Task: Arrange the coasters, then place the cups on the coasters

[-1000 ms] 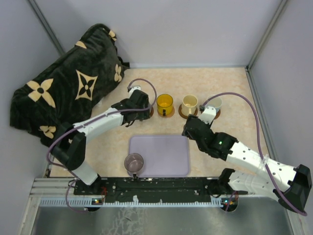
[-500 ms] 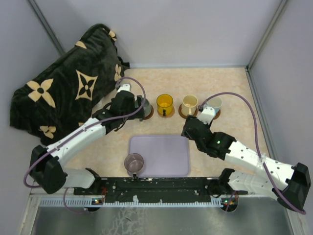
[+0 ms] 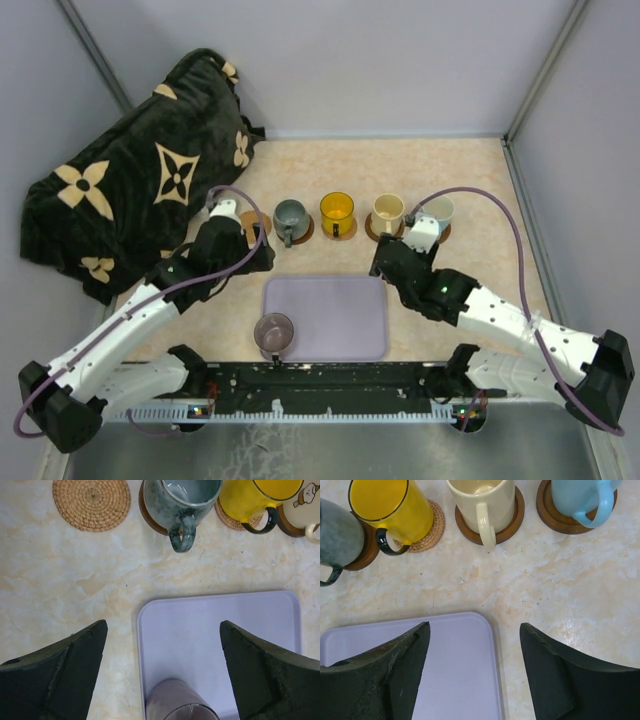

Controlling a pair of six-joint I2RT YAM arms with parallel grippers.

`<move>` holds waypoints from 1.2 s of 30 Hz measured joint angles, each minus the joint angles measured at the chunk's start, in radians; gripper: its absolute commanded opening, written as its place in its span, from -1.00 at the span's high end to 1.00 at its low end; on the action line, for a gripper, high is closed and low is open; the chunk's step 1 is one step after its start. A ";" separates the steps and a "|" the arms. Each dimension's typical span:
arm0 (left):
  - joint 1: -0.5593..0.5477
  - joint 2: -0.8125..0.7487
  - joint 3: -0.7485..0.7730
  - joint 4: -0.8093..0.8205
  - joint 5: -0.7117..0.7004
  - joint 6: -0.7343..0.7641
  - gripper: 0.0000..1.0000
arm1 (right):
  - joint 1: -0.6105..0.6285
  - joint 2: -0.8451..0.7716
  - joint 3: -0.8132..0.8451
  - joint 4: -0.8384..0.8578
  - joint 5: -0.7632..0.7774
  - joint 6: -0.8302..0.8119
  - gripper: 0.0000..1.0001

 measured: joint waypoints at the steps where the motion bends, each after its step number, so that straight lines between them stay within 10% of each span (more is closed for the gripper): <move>1: 0.000 -0.011 0.000 -0.013 0.008 -0.007 -0.99 | 0.000 0.006 0.000 0.001 0.001 -0.001 -0.48; 17: -0.080 -0.124 -0.042 -0.237 0.134 -0.109 -0.98 | 0.000 0.063 0.002 0.021 -0.053 -0.060 -0.41; 36: -0.676 0.051 0.084 -0.599 0.077 -0.624 -0.99 | 0.000 0.059 -0.048 0.113 -0.085 -0.095 -0.45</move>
